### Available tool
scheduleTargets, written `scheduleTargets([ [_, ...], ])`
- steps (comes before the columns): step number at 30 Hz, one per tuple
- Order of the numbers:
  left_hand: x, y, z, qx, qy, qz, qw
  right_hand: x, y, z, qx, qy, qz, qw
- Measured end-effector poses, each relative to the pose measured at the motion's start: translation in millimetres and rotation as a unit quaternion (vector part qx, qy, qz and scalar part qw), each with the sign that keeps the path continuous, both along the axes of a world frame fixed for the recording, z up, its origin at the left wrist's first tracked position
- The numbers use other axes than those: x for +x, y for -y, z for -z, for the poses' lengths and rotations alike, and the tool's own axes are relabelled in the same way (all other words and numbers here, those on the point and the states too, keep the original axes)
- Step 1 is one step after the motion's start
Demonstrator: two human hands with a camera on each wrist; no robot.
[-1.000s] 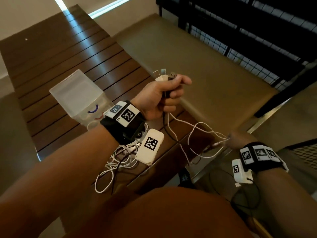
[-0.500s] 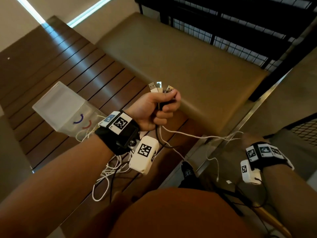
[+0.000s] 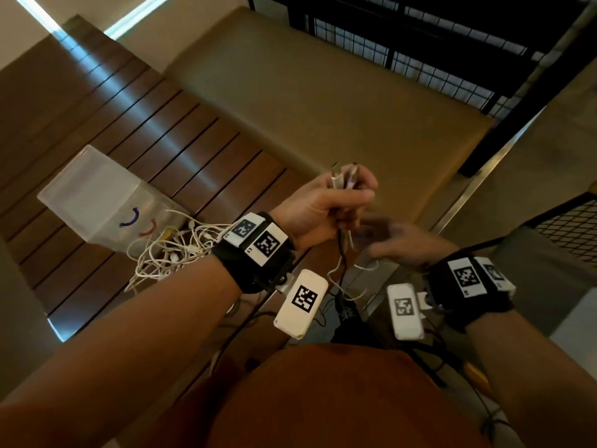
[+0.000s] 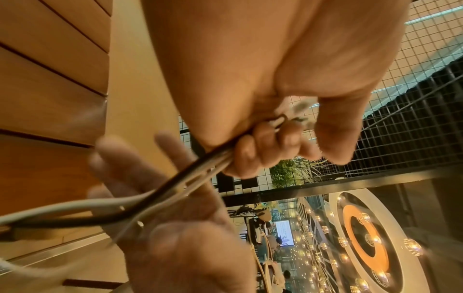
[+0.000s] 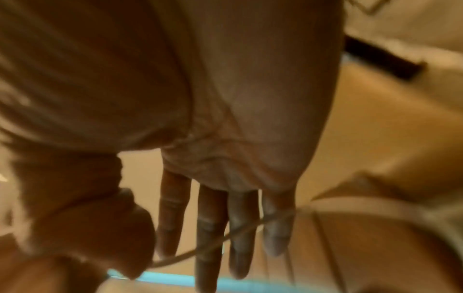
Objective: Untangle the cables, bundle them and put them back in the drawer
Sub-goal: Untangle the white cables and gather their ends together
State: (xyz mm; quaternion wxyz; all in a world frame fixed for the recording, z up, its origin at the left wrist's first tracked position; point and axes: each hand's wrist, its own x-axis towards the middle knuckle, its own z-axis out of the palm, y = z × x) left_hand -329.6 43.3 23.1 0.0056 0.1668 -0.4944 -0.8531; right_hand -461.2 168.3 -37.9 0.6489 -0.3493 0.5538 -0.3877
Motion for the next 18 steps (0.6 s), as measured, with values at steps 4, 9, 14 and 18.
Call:
scheduleTargets([
  [4,-5.7,0.4,-4.1,0.028,0.033,-0.025,0.999,21.9,11.2,-8.8,-0.038,-0.017,-0.063,0.997],
  [9,1.6,9.4,-9.0,-0.031,0.049,-0.014,0.998,2.9,6.3,54.7,0.031,-0.17,-0.033,0.984],
  [14,7.3,22.6,-19.5,-0.02,0.025,-0.04,0.999,-14.5,-27.4,113.9,0.131,-0.236,0.112,0.956],
  [18,7.9,13.4,-8.7,-0.059,0.048,-0.001,0.997,-7.5,-25.8,119.0,0.092,-0.222,0.101,0.966],
])
